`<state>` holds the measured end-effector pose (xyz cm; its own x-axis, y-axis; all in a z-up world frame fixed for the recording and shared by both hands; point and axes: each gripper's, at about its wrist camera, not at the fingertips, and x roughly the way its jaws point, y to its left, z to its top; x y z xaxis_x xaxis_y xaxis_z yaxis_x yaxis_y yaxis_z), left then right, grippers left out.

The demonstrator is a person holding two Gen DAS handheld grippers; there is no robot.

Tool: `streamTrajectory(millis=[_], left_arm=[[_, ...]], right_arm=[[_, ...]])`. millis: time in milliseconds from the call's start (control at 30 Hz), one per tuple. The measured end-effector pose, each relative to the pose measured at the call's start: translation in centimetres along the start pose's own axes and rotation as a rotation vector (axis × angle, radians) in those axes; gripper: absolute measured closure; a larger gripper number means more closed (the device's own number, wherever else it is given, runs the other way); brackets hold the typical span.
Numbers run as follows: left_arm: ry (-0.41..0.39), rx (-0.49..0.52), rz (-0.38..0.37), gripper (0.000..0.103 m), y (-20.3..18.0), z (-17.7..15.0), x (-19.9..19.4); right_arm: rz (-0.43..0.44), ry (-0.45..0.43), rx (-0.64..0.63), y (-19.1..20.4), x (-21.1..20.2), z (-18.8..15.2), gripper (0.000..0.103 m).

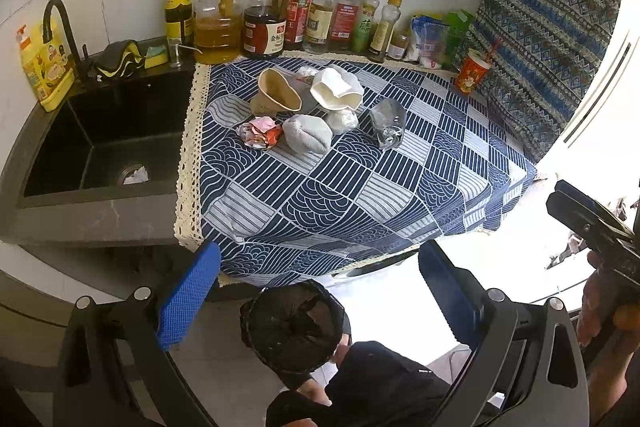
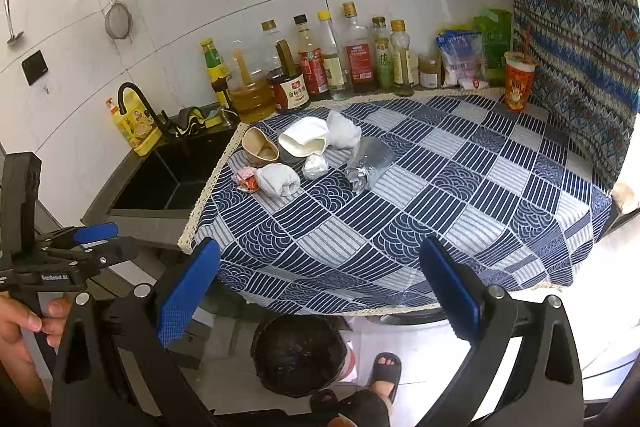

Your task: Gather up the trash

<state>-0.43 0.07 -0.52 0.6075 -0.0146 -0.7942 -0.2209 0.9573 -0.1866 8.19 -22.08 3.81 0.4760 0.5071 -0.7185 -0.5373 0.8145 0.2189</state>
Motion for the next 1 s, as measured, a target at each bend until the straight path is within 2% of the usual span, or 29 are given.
streamTrajectory(millis=[1000], left_arm=[[-0.036,-0.031,-0.02,0.007,1.5,-1.2,-2.0]], right_arm=[[-0.005,-0.03,-0.017,2.1,-1.8,-0.6,0.004]])
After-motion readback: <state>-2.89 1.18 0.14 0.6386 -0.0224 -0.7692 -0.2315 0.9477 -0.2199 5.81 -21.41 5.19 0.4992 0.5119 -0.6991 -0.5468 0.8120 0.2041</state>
